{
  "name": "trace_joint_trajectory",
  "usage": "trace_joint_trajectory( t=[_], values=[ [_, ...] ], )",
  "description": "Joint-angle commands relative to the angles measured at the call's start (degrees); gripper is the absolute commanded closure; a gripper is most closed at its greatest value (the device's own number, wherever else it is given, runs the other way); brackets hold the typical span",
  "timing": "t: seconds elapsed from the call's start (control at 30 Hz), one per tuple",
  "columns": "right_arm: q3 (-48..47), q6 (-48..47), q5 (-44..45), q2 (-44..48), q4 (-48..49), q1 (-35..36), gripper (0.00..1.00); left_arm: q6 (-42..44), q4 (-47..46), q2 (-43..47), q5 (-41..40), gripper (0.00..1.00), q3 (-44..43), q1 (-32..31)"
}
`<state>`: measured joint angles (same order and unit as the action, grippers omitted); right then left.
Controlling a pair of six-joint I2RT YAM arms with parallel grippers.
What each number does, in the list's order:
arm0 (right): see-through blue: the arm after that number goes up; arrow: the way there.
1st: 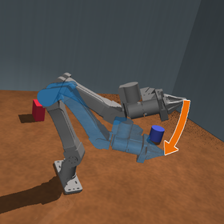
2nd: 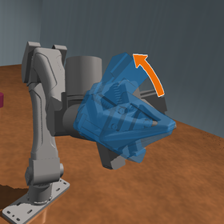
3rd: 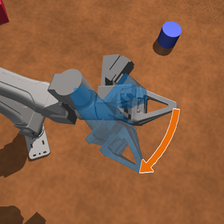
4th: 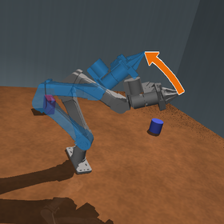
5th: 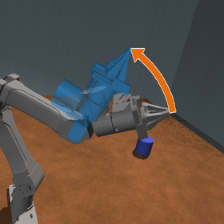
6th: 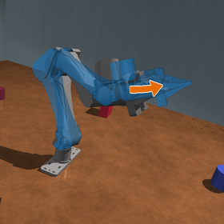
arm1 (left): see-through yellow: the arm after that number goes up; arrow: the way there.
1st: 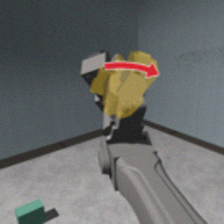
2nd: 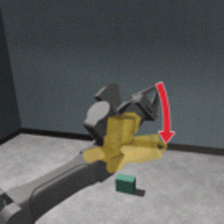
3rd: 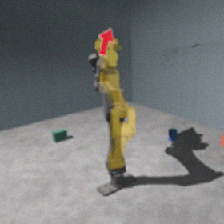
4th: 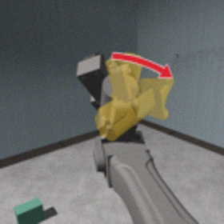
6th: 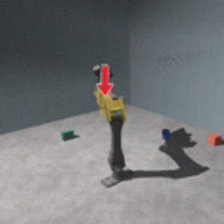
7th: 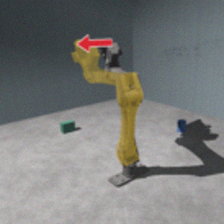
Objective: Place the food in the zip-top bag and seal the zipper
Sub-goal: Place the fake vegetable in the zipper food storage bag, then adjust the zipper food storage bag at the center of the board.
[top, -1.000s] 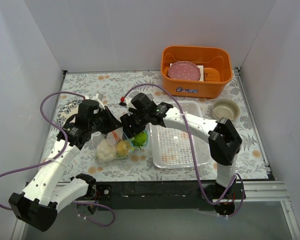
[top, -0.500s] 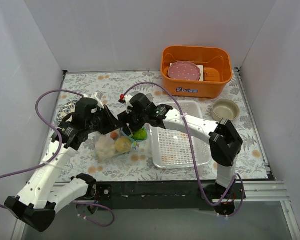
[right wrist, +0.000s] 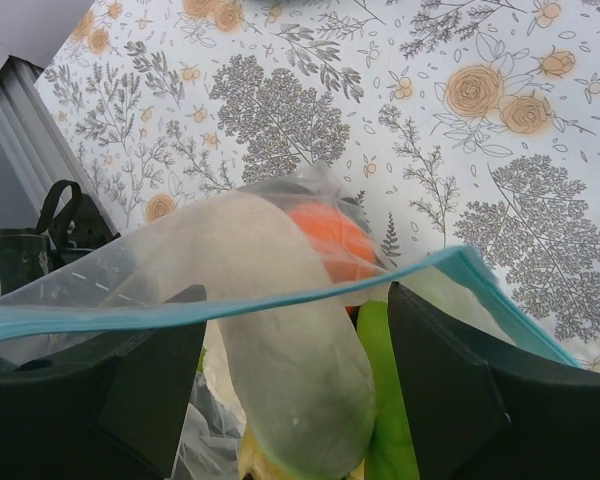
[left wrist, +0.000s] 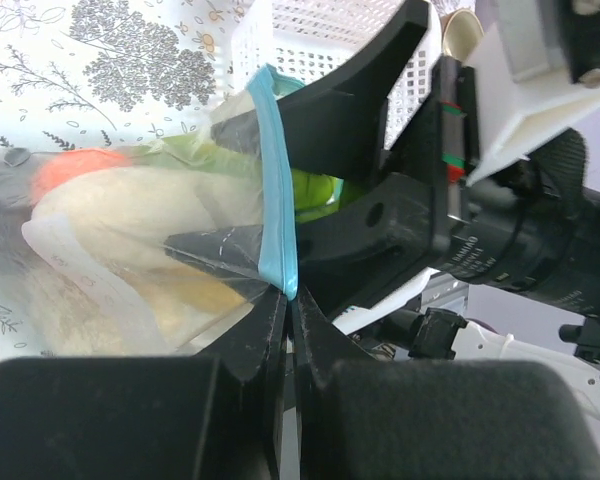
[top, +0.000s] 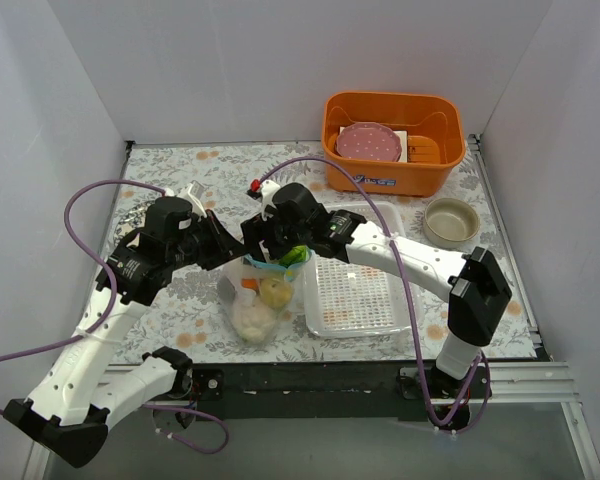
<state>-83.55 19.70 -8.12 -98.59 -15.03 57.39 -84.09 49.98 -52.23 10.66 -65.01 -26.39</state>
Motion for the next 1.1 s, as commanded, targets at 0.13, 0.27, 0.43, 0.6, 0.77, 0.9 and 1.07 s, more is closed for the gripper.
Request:
trace_joint_trajectory(
  t=[0.13,0.27,0.43,0.6,0.77,0.9,1.07],
  values=[
    [-0.39,-0.81,5.13,5.77,-3.51,0.36,0.19,-0.98,0.65,1.34,-5.38,1.0,-3.19,-0.15],
    [1.98,-0.28,7.32,9.72,-2.9,0.18,0.19,-0.98,-0.23,2.04,-5.38,1.0,-2.49,-0.15],
    [8.11,3.92,16.28,14.99,-3.87,-0.87,0.19,-0.98,-0.23,2.04,-4.95,1.0,-1.96,-0.15],
    [17.09,9.82,16.38,19.66,-3.25,-4.91,0.35,-0.81,-1.28,2.22,-4.06,1.0,-1.43,-0.15],
    [23.07,12.9,13.93,21.77,-1.15,-7.37,0.47,-0.81,-1.63,2.39,-3.63,1.0,-0.99,-0.15],
    [23.61,13.17,12.08,21.24,1.05,-7.9,0.53,-0.81,-1.9,2.31,-3.27,1.0,-0.9,-0.15],
    [23.34,13.17,9.71,20.28,2.46,-7.9,0.53,-0.72,-2.25,1.78,-2.48,1.0,-0.91,-0.15]
  ],
)
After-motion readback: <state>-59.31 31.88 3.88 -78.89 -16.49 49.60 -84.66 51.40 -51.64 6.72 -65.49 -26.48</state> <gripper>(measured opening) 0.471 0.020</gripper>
